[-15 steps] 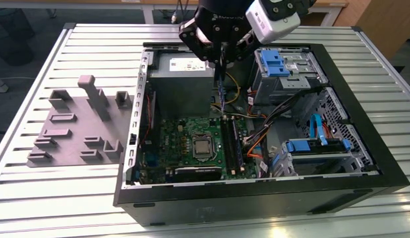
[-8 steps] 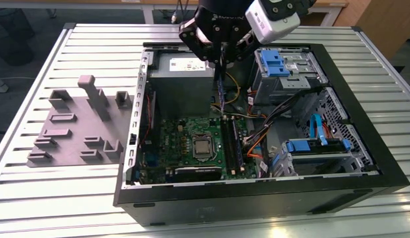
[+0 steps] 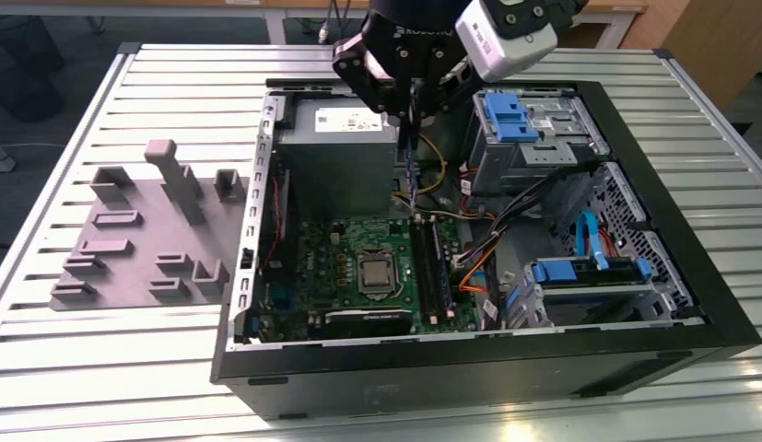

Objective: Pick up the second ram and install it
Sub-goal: 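Insert the second ram into the second slot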

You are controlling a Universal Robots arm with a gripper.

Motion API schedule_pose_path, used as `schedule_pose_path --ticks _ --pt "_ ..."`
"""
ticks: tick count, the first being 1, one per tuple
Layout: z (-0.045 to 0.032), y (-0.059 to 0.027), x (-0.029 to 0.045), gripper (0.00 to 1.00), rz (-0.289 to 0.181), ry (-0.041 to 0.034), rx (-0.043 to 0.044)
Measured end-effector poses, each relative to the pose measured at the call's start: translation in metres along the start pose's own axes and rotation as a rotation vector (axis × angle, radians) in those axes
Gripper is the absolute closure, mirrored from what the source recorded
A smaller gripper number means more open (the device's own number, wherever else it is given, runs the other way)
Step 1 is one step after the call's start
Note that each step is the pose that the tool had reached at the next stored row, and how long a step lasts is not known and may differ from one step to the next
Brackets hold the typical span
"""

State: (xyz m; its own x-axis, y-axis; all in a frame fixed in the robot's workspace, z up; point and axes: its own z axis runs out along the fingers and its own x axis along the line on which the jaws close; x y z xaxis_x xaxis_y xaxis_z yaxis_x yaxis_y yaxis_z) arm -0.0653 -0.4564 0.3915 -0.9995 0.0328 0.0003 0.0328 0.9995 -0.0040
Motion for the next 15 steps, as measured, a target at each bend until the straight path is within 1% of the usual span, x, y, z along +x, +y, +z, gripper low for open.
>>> schedule_pose_path --ticks 5,6,7,9,10,15 --pt "0.0001 0.0000 -0.0001 0.86 0.002 0.0000 0.0000" --pt "0.0003 0.0000 -0.0002 0.86 -0.004 0.0000 -0.0001" --pt "0.0009 0.0000 -0.0002 0.86 -0.021 -0.0002 -0.0003" --pt "0.0033 0.0000 -0.0002 0.86 -0.056 -0.0003 -0.0003" --pt "0.0051 0.0000 -0.0002 0.86 -0.065 -0.0003 0.0000" --pt "0.0141 0.0001 -0.0026 0.86 -0.065 -0.0003 0.0000"
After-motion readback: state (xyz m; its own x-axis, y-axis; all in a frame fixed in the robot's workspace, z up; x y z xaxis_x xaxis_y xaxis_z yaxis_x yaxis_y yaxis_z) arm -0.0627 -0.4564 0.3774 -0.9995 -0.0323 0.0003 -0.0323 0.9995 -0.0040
